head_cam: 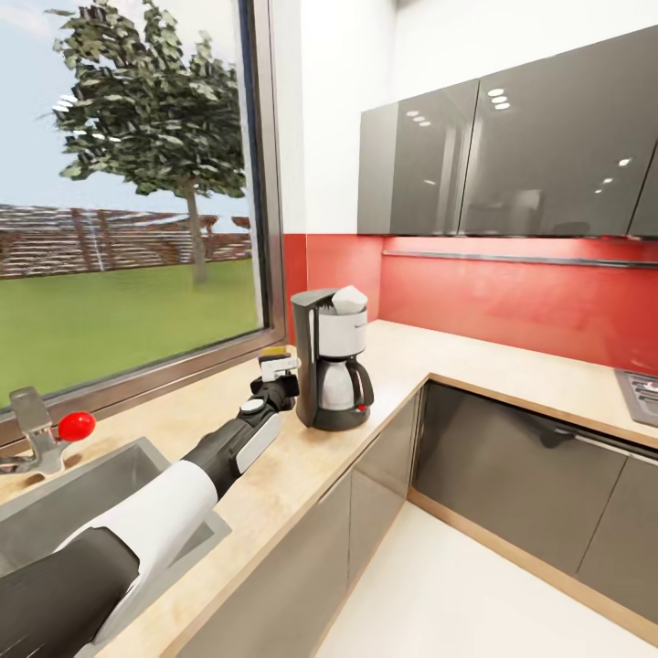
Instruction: Set up a coffee station on the kitchen countertop: keep the coffee maker on the countertop, move the bottle of coffee from the kitchen shelf to the counter next to the coffee maker, place a paper coffee filter on top of the coffee maker, put the saucer next to the coffee maker with the coffee cup on the saucer, and place the electric kettle next to the coffee maker.
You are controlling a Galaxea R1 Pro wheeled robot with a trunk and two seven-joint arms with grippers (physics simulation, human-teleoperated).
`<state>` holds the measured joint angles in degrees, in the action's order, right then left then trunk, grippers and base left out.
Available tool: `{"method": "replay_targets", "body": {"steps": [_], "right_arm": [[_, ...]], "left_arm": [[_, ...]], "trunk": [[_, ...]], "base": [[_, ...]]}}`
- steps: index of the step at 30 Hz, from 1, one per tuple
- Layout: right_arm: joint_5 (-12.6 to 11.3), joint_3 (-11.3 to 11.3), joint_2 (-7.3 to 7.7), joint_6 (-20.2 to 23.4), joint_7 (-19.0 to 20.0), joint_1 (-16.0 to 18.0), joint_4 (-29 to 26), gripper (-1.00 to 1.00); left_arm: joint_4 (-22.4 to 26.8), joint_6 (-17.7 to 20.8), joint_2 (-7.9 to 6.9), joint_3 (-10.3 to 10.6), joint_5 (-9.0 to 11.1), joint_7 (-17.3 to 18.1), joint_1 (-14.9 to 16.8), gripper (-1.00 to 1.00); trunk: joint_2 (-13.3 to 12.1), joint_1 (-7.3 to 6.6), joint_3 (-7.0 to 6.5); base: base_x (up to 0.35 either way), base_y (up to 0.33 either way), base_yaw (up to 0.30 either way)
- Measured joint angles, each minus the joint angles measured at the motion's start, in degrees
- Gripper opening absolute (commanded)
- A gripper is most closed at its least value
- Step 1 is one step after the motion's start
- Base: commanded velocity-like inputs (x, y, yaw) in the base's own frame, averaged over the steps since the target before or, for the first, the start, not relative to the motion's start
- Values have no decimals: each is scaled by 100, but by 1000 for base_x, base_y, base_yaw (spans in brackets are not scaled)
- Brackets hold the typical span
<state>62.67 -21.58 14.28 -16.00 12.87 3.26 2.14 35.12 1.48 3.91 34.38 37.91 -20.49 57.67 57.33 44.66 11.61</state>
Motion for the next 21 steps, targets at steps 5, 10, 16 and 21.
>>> {"method": "replay_targets", "body": {"steps": [5, 10, 16, 21], "right_arm": [[6, 0, 0, 1, 1, 0, 0, 100], [7, 0, 0, 0, 2, 0, 0, 100], [22, 7, 0, 1, 3, 0, 0, 100], [32, 10, 0, 6, 3, 0, 0, 100]], "left_arm": [[2, 0, 0, 1, 0, 0, 0, -100], [11, 0, 0, 0, -1, 0, 0, -100], [11, 0, 0, 2, 1, 0, 0, -100], [14, 0, 0, 2, 0, 0, 0, -100]], "trunk": [[201, 110, 90], [402, 220, 180], [642, 352, 288], [843, 461, 378]], "base": [[0, 0, 0], [0, 0, 0], [0, 0, 0], [0, 0, 0]]}}
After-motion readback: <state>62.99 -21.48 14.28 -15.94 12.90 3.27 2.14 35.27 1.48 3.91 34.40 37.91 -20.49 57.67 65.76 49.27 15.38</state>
